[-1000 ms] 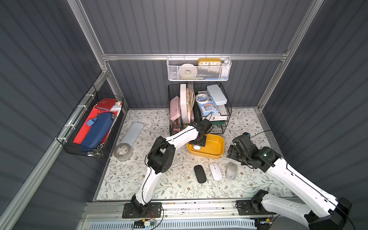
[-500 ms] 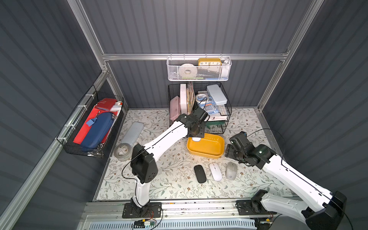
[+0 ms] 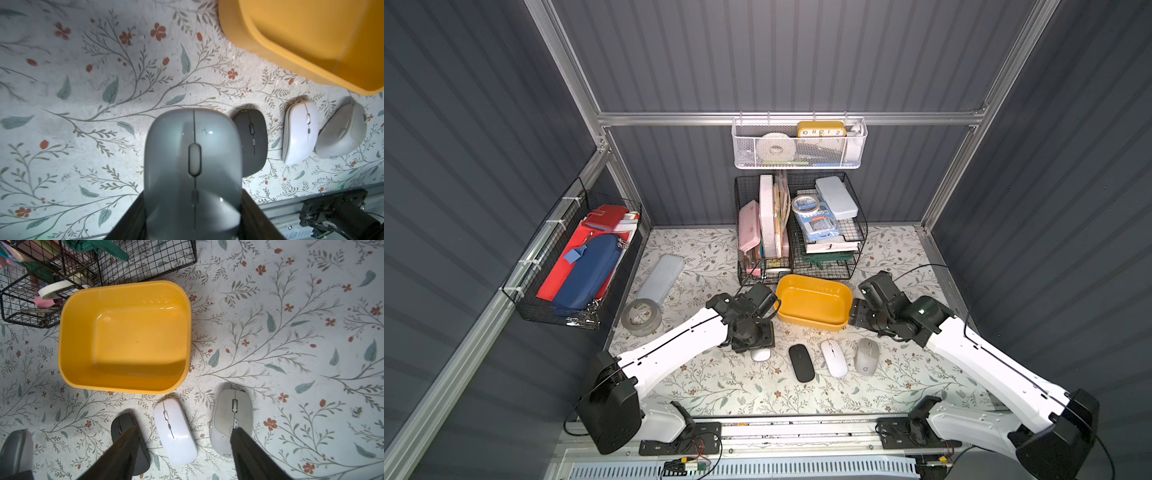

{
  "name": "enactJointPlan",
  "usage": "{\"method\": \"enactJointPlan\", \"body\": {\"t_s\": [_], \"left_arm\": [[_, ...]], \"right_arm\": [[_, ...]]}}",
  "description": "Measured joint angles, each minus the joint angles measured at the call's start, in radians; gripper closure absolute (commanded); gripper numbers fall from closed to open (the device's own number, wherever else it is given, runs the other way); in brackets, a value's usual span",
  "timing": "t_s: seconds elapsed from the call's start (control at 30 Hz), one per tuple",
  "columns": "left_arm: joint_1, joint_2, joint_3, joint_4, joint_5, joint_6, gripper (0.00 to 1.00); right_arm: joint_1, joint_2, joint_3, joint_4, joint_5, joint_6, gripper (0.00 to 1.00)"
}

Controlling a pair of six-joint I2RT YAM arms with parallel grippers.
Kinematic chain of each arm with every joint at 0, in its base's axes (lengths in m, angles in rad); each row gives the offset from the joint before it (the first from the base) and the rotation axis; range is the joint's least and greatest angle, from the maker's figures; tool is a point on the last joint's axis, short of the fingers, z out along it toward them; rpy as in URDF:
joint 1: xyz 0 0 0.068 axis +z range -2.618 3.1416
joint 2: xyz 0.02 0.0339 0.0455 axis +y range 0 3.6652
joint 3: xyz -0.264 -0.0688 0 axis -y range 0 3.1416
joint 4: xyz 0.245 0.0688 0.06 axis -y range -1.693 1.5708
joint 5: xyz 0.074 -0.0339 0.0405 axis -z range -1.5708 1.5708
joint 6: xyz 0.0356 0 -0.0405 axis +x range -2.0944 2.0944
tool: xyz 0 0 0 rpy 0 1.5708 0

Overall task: Take out the mouse from the storage box
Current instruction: Place the mouse at the center of the board.

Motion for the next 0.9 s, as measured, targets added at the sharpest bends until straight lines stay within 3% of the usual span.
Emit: {"method": "enactJointPlan", "body": {"t_s": [0.17, 0.6, 0.73, 0.9], "left_arm": [[0.0, 0.108, -0.048, 0.102, 0.04, 0.005, 0.97], [-0.003, 0.259, -0.106, 0.262, 0.074, 0.031, 0.81], [-0.003, 0.26, -0.106, 0.262, 0.074, 0.032, 0.7], [-0.003, 0.26, -0.106, 0.262, 0.074, 0.033, 0.4]], "right_arm": [[0.0, -0.003, 0.0, -0.011, 0.001, 0.001, 0.25], [0.0, -0.053, -0.003, -0.051, 0.04, 0.001, 0.25], [0.0, -0.043, -0.002, -0.051, 0.044, 0.001, 0.25], [-0.001, -0.034, -0.002, -0.05, 0.043, 0.001, 0.25]]}}
